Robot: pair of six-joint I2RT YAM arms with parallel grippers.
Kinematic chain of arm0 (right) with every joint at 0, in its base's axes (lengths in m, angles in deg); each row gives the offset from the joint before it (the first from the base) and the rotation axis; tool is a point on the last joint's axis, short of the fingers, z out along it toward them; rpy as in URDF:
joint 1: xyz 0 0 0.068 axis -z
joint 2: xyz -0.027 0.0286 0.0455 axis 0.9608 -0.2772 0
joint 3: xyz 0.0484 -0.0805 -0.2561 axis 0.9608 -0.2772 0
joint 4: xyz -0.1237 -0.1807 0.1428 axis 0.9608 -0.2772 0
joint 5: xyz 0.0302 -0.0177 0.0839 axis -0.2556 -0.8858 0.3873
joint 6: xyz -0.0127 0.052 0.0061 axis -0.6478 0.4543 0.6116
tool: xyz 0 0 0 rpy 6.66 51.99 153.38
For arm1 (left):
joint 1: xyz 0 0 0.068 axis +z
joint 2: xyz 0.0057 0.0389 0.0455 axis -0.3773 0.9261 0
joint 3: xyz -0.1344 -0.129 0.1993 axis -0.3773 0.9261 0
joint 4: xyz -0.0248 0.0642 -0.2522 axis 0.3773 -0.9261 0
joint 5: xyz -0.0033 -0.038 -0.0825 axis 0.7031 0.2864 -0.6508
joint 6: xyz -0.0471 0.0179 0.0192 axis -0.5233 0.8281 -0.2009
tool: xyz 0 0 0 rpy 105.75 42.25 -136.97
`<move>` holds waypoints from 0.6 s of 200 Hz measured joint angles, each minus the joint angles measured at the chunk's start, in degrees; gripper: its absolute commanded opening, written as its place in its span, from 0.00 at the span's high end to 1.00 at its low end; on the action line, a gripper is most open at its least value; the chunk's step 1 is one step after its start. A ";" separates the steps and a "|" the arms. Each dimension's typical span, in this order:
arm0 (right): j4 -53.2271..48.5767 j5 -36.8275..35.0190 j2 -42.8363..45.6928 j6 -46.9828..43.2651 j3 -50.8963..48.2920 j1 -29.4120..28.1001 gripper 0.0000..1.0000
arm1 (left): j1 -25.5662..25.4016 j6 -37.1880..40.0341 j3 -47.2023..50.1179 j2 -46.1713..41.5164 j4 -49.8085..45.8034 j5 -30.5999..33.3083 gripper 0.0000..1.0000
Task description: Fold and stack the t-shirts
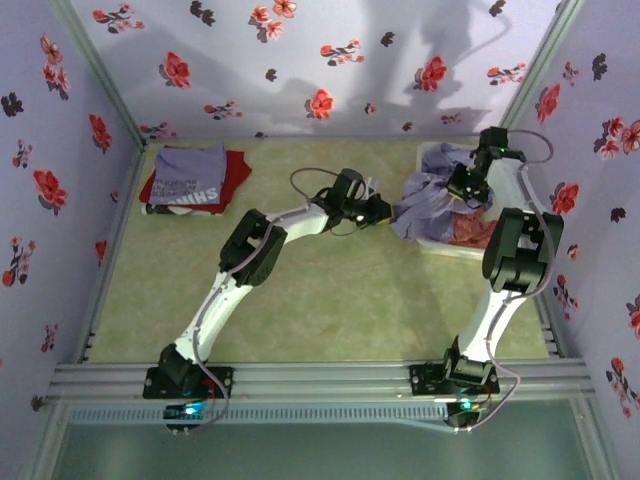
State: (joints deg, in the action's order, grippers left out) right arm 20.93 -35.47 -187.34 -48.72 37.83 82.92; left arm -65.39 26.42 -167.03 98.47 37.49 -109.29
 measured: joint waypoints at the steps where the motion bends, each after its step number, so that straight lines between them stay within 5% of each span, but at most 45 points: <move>1: 0.00 0.09 0.07 0.00 0.00 0.00 1.00 | -0.02 -0.26 0.00 0.00 0.09 -0.04 1.00; 52: 3.32 1.97 12.59 1.86 -1.42 -0.07 1.00 | 0.00 -1.01 1.16 -2.19 -0.35 0.17 1.00; 120: 12.33 4.24 32.15 2.58 -0.39 -4.02 1.00 | 2.69 6.95 -0.74 -23.96 -11.47 6.19 1.00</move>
State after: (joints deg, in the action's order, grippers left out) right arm 33.26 -31.23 -155.18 -46.14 37.43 78.90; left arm -62.70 33.37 -167.78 74.52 26.01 -103.10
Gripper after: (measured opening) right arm 0.065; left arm 0.064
